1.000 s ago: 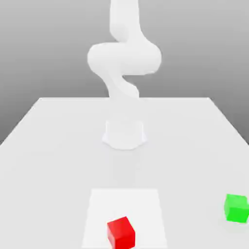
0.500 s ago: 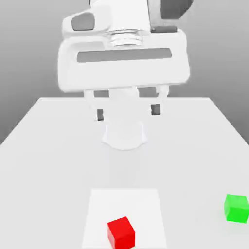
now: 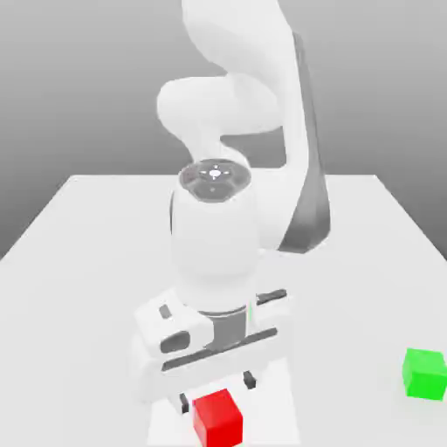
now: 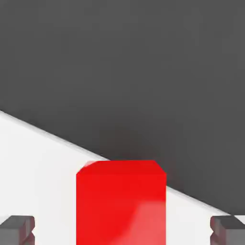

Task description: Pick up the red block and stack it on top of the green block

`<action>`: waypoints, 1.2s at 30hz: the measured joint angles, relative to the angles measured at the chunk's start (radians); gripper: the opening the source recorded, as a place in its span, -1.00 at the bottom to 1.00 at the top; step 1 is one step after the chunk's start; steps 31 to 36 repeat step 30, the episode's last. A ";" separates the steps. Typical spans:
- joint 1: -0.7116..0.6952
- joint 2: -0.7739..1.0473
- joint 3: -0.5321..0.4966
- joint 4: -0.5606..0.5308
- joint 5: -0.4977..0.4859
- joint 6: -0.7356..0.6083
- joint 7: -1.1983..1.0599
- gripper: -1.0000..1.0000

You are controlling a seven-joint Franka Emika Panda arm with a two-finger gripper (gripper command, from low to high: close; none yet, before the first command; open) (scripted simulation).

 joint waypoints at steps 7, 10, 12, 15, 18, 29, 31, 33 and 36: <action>-0.007 0.030 0.008 0.005 0.006 0.024 -0.005 -1.00; 0.005 -0.038 -0.007 -0.006 -0.012 -0.033 0.008 -1.00; 0.013 -0.106 -0.019 -0.017 -0.031 -0.090 0.022 -1.00; 0.074 -0.159 0.034 -0.021 -0.061 -0.141 0.009 -1.00; 0.151 -0.185 0.110 -0.022 -0.089 -0.166 -0.016 -1.00; 0.376 -0.071 0.263 0.008 -0.226 -0.085 -0.036 1.00; 0.376 -0.071 0.263 0.008 -0.226 -0.085 -0.036 1.00; 0.376 -0.071 0.263 0.008 -0.226 -0.085 -0.036 1.00; 0.376 -0.071 0.263 0.008 -0.226 -0.085 -0.036 1.00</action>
